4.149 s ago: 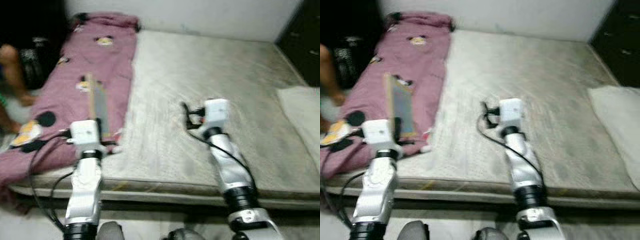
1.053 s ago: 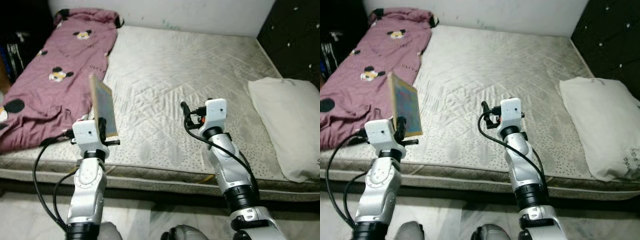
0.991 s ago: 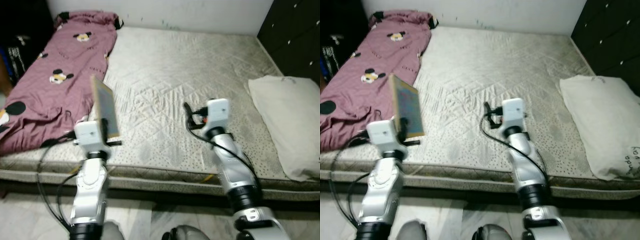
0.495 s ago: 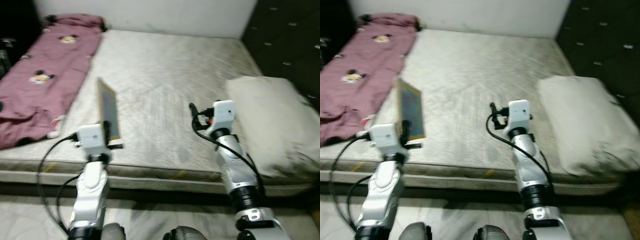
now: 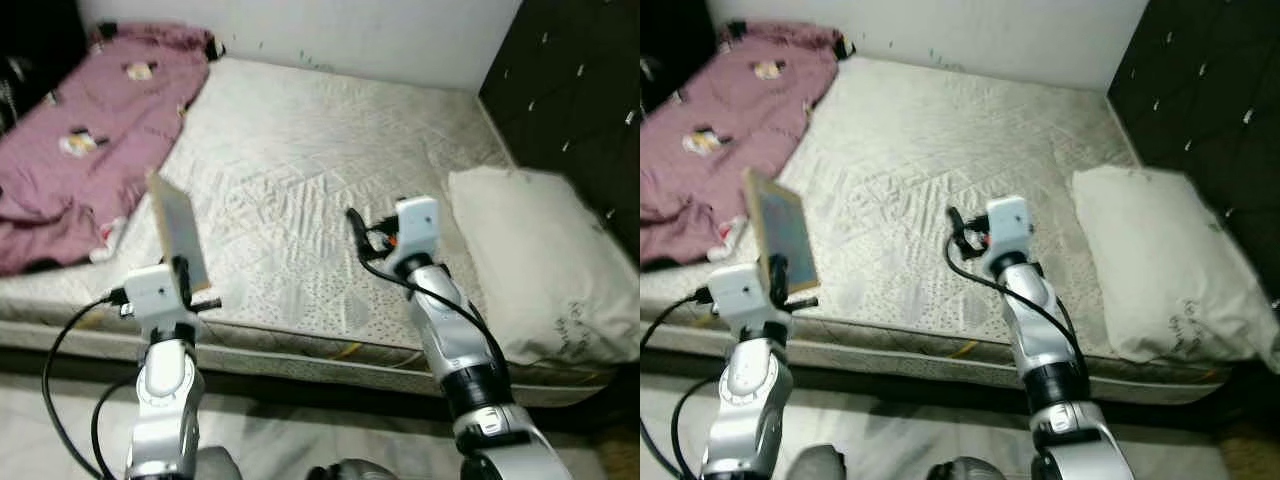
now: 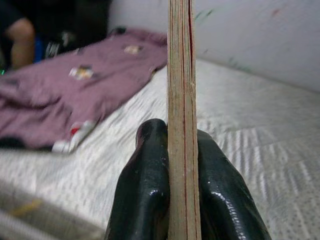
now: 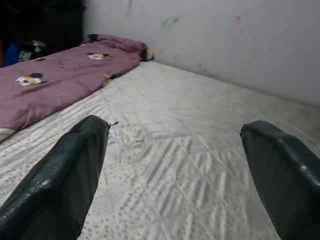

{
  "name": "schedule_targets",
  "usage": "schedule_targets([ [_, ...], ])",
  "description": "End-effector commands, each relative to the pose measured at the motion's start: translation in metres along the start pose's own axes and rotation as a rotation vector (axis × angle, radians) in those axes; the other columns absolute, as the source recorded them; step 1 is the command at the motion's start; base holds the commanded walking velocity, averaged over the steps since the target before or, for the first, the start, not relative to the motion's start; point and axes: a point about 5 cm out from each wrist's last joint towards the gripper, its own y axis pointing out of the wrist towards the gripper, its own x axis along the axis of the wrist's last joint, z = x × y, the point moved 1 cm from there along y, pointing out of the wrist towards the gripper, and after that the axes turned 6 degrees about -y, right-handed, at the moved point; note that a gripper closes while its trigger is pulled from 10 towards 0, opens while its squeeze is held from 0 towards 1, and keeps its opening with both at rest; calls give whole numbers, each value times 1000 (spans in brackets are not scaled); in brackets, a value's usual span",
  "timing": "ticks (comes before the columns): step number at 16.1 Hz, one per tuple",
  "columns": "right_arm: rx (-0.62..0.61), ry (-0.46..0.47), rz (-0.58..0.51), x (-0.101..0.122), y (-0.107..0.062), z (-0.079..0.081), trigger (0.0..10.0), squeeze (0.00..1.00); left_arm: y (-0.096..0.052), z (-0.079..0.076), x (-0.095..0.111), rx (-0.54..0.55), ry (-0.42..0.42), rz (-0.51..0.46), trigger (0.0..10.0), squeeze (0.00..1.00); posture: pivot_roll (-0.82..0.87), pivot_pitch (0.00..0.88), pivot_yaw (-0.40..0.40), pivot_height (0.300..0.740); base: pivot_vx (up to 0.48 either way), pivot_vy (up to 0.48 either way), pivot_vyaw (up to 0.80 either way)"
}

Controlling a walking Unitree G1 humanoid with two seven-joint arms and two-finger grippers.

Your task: Clean up the room

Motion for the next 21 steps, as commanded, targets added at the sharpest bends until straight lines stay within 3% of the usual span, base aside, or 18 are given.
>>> schedule_targets([
  [1,30,-15,6,0,3,1,10000,0,-1,-1,13,21,-5,-66,10000,0,66,0,-182,740,0,0,0],
  [5,32,-8,1,2,6,5,10000,0,-2,1,12,23,2,-60,10000,0,56,0,-161,740,0,0,0],
  [7,-14,-4,-3,-1,-1,-1,10000,0,6,-7,13,-33,4,-56,10000,0,12,0,-98,740,0,0,0],
  [10,-132,-11,8,-11,-22,-22,10000,0,19,-32,13,-153,9,-35,10000,0,-62,0,-6,740,0,0,0],
  [14,-186,-10,16,-13,-28,-30,10000,0,27,-46,15,-218,12,-35,10000,0,-88,0,28,740,0,0,0],
  [17,-188,-9,14,-10,-25,-32,10000,0,26,-49,17,-240,9,-38,10000,0,-70,0,17,740,0,-177,-533],
  [21,-156,-14,26,-13,-23,-25,10000,0,20,-38,15,-215,13,-33,10000,0,-37,0,-16,740,0,-279,0],
])
